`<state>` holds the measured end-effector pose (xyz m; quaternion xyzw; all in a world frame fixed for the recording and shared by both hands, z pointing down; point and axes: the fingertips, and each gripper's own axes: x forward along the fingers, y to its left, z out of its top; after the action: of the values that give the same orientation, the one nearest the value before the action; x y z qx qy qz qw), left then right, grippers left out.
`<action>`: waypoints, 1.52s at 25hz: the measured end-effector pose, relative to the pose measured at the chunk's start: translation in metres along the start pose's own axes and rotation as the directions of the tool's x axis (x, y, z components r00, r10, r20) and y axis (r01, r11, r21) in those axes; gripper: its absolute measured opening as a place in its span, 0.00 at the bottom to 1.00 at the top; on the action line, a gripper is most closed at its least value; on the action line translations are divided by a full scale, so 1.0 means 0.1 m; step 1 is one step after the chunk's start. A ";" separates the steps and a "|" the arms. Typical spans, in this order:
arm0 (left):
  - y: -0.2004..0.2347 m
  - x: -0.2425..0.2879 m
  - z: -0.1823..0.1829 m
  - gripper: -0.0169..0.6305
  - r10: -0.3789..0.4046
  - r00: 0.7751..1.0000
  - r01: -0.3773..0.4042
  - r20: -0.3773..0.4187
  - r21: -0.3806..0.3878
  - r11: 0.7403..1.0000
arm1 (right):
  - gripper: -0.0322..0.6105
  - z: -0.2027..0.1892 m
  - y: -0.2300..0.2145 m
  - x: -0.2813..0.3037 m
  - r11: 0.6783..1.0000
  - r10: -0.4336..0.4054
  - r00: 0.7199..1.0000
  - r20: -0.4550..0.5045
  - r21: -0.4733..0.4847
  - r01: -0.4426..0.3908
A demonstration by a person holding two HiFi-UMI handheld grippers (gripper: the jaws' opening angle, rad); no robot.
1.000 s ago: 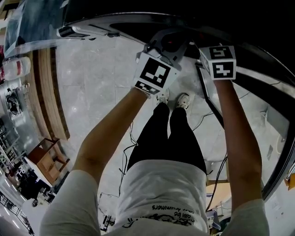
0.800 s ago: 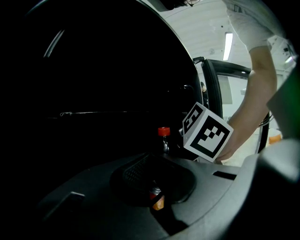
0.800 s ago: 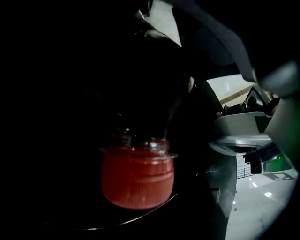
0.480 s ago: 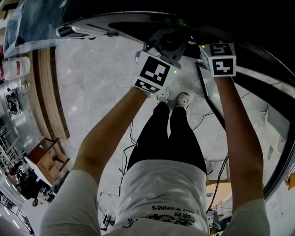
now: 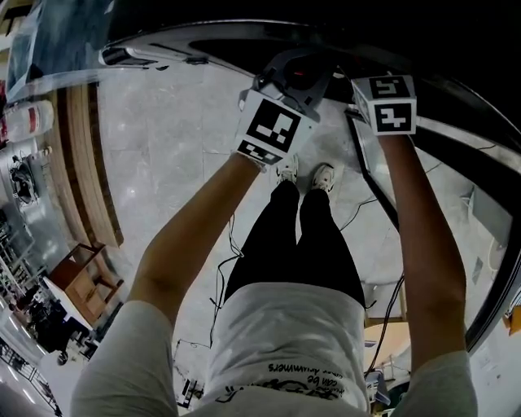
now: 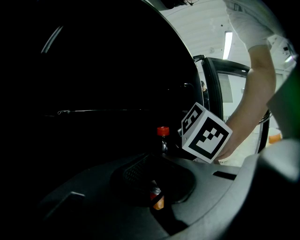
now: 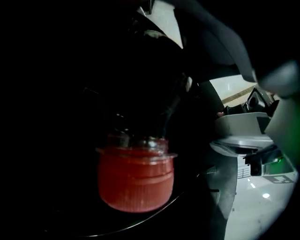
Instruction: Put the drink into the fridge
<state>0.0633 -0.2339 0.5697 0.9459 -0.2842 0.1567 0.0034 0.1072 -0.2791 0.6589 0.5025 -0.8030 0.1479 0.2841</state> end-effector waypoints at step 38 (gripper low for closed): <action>-0.19 -0.25 0.20 0.06 0.013 1.000 -0.013 0.024 -0.030 0.999 | 0.75 -0.12 0.02 -0.56 0.976 -0.064 0.997 0.043 0.212 0.053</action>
<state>0.0595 -0.2062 0.5448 0.9456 -0.2927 0.1411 0.0132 0.1274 -0.2313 0.6352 0.5567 -0.7745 0.2113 0.2136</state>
